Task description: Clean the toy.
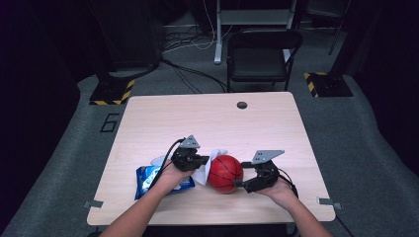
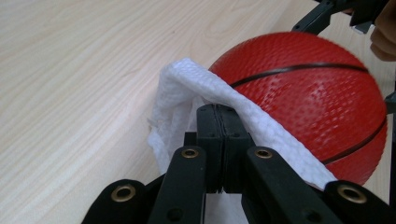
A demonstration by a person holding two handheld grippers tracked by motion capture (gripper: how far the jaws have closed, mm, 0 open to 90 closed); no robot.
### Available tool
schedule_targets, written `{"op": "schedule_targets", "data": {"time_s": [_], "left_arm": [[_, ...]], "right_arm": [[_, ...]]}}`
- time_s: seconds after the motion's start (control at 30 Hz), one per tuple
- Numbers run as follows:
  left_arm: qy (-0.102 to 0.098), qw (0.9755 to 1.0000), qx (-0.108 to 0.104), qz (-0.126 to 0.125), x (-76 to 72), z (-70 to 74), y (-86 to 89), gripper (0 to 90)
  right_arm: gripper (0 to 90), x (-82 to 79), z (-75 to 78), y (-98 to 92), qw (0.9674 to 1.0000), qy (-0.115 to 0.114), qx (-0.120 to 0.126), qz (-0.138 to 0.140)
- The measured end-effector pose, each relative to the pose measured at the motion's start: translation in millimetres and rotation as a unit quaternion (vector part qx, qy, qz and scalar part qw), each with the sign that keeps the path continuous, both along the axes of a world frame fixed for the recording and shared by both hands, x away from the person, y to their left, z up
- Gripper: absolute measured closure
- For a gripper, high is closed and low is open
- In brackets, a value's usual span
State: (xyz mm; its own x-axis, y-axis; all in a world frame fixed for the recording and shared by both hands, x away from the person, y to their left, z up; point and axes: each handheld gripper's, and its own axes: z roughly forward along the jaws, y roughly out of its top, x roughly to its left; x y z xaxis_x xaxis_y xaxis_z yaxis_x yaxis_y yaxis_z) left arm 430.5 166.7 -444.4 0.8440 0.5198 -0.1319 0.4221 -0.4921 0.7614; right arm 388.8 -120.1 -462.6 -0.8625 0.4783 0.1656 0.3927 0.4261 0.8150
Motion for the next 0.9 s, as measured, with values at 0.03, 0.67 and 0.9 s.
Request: {"op": "schedule_targets", "data": {"time_s": [0.03,0.67,0.9], "left_arm": [[0.002,1.0,0.004,0.0,0.1,-0.8,-0.4,88.8],[0.005,0.9999,0.007,-0.005,-0.5,2.1,-2.3,88.4],[-0.007,0.9992,-0.028,-0.027,-14.5,18.0,-4.3,88.4]], "right_arm": [[20.0,-0.7,-0.6,-1.3,1.0,0.001,0.0,0.0],[20.0,-7.7,11.0,-4.5,0.9995,-0.017,0.021,-0.015],[18.7,-5.9,14.8,12.0,0.9995,-0.031,0.001,-0.01]]}}
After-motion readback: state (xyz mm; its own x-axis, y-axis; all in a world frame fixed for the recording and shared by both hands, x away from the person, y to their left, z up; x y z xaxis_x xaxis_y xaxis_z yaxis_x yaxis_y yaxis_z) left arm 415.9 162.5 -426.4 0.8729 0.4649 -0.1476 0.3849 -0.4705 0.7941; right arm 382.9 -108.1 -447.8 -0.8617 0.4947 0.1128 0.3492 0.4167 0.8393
